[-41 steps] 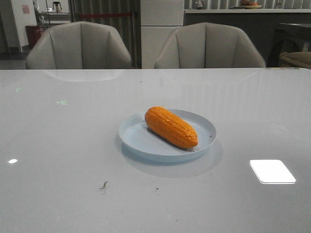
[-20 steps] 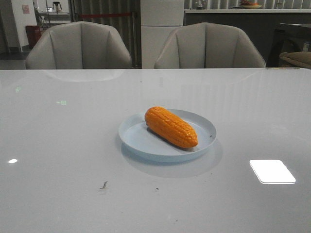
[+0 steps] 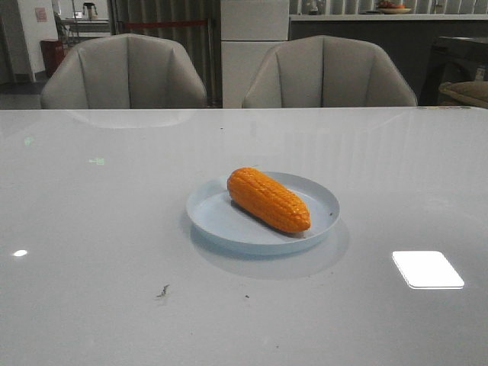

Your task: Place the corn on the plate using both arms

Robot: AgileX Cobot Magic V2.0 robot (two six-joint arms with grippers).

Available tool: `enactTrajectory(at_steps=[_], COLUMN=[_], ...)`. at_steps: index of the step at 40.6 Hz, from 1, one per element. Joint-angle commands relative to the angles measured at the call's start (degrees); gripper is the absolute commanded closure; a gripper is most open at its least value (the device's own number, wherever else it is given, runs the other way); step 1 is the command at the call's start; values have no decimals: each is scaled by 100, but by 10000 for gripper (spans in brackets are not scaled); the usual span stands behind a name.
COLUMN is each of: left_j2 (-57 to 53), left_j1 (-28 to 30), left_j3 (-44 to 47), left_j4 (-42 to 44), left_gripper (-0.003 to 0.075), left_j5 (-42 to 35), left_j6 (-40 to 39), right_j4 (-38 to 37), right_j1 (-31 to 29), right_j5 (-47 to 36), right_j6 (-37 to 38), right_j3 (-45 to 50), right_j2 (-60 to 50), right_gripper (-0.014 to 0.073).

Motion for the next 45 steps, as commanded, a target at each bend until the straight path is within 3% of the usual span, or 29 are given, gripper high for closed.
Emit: enactTrajectory(at_steps=[1, 12, 28, 40, 45], left_j2=[-660, -2681, -5356, -5267, -5267], left_j1=[167, 913, 914, 914, 914], left_j3=[539, 2618, 4656, 5688, 5667], left_j4=[-76, -142, -142, -529, -529], left_gripper=[631, 631, 631, 631, 631], left_j5=[-1239, -1564, -1574, -2506, -2109], left_j6=[-87, -208, -208, -208, -208], right_j4=[36, 36, 36, 36, 36], right_j1=[-34, -34, -34, -34, -34], right_j5=[-413, -413, -413, -419, -424], right_j6=[-38, -38, -38, -38, -38], right_j3=[-143, -143, -143, -143, -143], right_j2=[-68, -68, -68, -63, -63], right_gripper=[2, 2, 2, 2, 2])
